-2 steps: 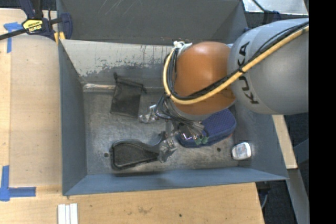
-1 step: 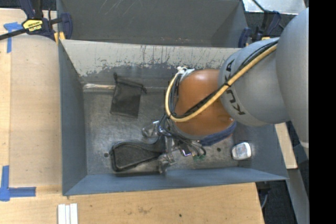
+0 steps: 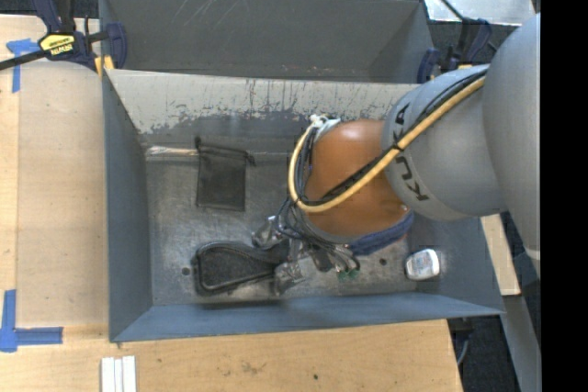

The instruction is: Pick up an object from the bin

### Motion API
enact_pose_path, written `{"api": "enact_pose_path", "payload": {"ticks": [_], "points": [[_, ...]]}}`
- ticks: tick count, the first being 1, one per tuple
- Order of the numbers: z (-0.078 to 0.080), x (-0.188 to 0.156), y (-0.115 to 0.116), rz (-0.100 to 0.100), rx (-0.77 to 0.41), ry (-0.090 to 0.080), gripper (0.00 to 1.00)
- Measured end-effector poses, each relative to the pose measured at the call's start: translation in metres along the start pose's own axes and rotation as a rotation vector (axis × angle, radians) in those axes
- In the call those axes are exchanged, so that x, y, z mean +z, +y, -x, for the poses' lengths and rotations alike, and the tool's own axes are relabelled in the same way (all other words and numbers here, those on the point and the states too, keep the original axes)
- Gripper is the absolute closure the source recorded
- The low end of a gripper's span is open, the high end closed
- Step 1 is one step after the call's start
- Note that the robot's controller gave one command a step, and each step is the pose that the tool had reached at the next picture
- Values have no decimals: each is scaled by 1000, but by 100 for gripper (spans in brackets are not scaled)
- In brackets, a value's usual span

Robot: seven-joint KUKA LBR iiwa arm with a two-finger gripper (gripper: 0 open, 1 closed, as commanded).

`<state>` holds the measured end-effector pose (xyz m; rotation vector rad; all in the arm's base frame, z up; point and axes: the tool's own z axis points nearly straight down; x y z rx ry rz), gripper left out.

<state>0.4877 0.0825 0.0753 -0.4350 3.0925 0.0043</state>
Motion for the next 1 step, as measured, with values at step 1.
{"api": "enact_pose_path", "payload": {"ticks": [1], "points": [[3, -178, -11, 0, -286, 16, 100]]}}
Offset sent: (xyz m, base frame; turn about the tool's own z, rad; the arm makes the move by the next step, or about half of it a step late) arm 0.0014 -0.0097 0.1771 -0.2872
